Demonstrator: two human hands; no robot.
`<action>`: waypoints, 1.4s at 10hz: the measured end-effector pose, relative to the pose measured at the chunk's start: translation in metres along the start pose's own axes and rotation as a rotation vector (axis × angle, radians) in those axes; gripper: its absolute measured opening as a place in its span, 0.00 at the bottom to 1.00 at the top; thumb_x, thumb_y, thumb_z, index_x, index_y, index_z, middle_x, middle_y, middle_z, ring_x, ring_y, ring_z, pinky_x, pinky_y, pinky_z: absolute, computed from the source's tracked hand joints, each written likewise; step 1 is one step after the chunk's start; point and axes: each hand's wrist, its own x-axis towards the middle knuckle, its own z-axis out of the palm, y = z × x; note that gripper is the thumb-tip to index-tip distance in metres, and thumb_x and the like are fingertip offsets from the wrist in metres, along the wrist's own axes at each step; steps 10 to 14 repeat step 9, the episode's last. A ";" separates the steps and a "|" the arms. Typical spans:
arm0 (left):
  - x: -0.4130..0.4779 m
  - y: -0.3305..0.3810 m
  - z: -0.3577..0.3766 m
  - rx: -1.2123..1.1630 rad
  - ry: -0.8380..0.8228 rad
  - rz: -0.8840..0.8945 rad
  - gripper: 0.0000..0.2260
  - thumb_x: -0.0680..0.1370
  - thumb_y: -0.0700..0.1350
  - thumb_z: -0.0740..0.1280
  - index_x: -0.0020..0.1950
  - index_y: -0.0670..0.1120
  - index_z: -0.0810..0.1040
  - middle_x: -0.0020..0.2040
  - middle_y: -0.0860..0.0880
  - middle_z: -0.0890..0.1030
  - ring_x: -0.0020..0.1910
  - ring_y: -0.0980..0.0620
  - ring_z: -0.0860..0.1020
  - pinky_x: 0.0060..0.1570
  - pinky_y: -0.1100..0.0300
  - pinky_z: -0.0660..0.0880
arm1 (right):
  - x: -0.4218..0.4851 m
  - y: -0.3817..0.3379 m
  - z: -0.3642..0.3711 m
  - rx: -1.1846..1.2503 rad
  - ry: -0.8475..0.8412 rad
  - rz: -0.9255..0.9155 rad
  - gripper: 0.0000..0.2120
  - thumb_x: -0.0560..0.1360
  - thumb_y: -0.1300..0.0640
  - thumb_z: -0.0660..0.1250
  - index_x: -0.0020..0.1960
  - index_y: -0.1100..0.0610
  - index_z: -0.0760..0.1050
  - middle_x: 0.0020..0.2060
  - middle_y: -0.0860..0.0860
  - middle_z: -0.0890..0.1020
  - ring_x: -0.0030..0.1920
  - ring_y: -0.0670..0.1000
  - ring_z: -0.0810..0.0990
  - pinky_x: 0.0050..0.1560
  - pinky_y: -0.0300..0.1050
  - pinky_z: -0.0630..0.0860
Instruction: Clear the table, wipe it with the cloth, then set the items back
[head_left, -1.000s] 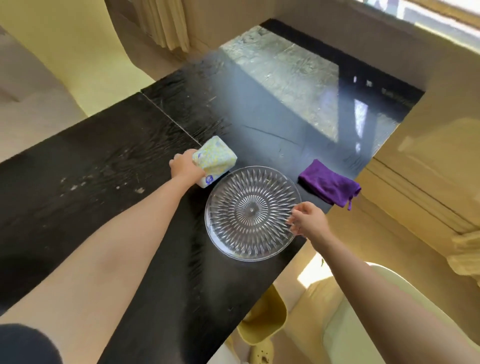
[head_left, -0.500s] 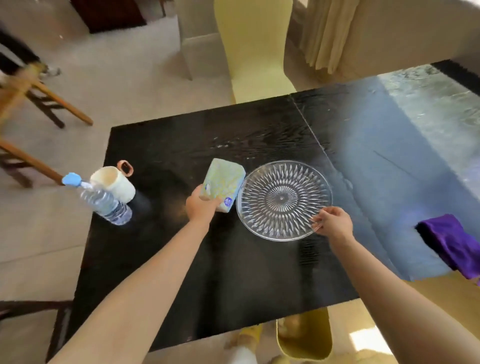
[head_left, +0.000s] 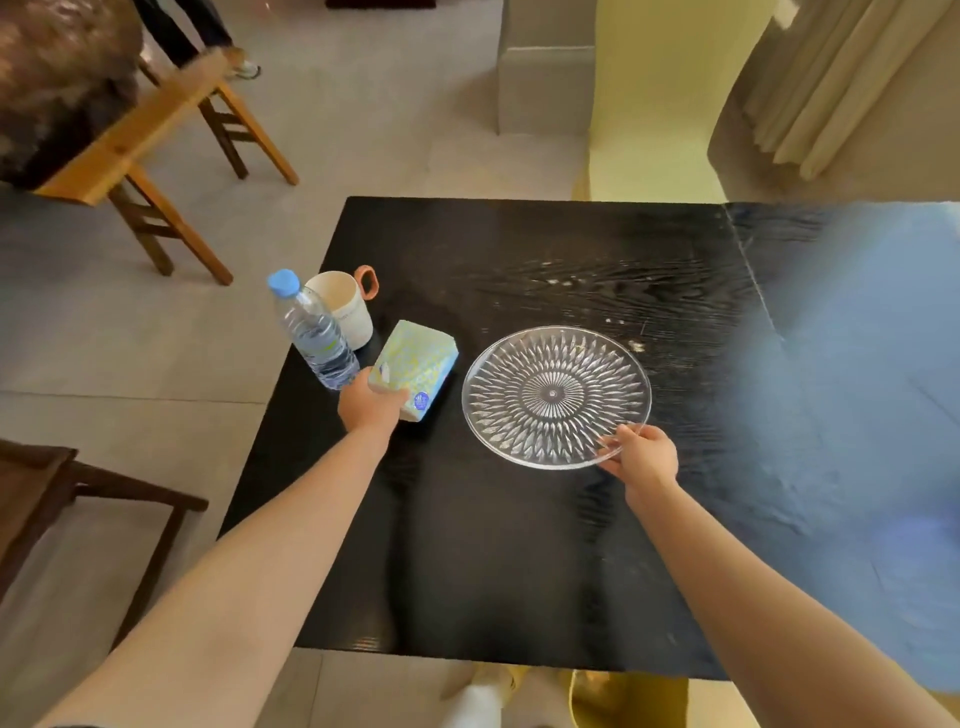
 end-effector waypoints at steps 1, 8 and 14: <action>0.009 -0.006 0.002 0.022 0.006 0.003 0.23 0.70 0.42 0.73 0.63 0.45 0.74 0.60 0.44 0.78 0.60 0.43 0.76 0.58 0.49 0.75 | 0.003 0.003 0.010 0.002 -0.001 0.015 0.04 0.77 0.65 0.59 0.49 0.61 0.72 0.36 0.55 0.78 0.37 0.51 0.79 0.37 0.45 0.79; 0.044 -0.015 0.031 0.286 0.079 -0.025 0.34 0.68 0.49 0.75 0.68 0.43 0.64 0.68 0.41 0.67 0.68 0.40 0.64 0.62 0.45 0.67 | 0.073 0.015 0.068 -0.165 -0.093 0.102 0.15 0.74 0.68 0.64 0.60 0.66 0.72 0.46 0.60 0.80 0.40 0.53 0.81 0.45 0.44 0.80; 0.028 -0.011 0.034 0.443 0.118 0.113 0.36 0.71 0.49 0.71 0.73 0.45 0.57 0.73 0.41 0.60 0.72 0.40 0.58 0.68 0.44 0.60 | 0.072 0.013 0.068 -0.239 -0.119 0.129 0.16 0.73 0.69 0.64 0.60 0.71 0.71 0.49 0.63 0.82 0.48 0.57 0.83 0.53 0.49 0.81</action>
